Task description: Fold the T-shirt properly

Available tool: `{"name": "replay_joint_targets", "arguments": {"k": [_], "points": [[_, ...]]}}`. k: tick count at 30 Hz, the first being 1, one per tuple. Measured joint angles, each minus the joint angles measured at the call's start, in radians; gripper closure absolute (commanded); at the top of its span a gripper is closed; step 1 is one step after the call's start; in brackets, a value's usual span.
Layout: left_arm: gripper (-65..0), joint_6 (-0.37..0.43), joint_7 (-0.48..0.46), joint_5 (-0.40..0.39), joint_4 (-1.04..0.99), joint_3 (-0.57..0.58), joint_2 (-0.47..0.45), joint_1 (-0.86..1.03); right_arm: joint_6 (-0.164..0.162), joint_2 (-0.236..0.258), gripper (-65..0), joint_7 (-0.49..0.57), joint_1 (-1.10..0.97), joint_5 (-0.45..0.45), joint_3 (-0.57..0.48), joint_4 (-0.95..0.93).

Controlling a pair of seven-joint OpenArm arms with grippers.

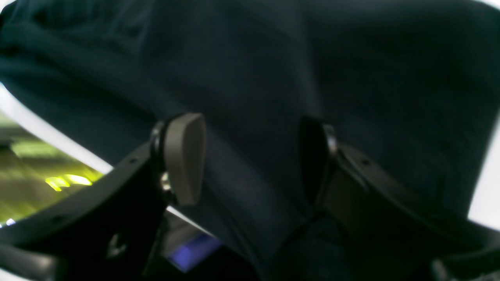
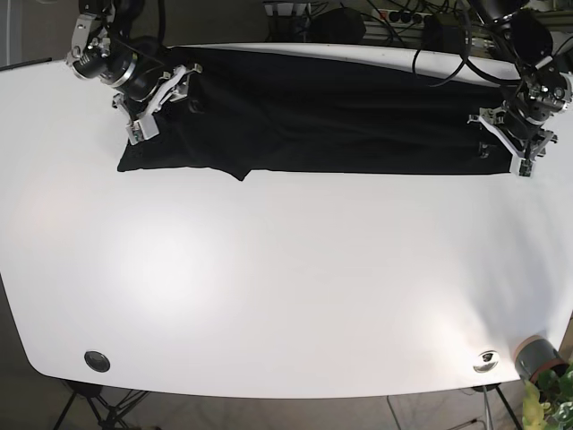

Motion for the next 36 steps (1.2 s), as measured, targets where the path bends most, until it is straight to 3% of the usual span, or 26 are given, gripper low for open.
{"name": "replay_joint_targets", "arguments": {"k": [4, 8, 12, 26, 36], "points": [[-35.3, -0.001, 0.0, 0.002, 0.031, 0.003, 0.001, 0.046, -0.006, -0.006, -36.3, -0.008, 0.019, -0.156, -0.069, -0.002], [-35.3, 0.0, -0.006, 0.001, 0.031, 0.003, 0.008, 0.101, 0.002, -0.054, -36.3, 0.003, 0.024, -0.247, -0.091, -0.003], [-35.1, 0.0, -0.003, 0.004, 0.01, 0.0, 0.012, 0.142, 0.002, -0.057, -36.3, 0.064, 0.016, -0.319, -0.087, -0.01], [-35.1, 0.002, -0.098, -0.011, -0.164, 0.001, 0.001, 0.069, 0.027, -0.024, -36.3, 0.248, 0.133, -0.269, -0.082, -0.256], [-35.3, 0.001, -0.108, -0.018, -0.258, 0.029, 0.0, -0.049, 0.034, 0.027, -36.3, 0.241, 0.317, -0.266, -0.084, -0.407]]}}
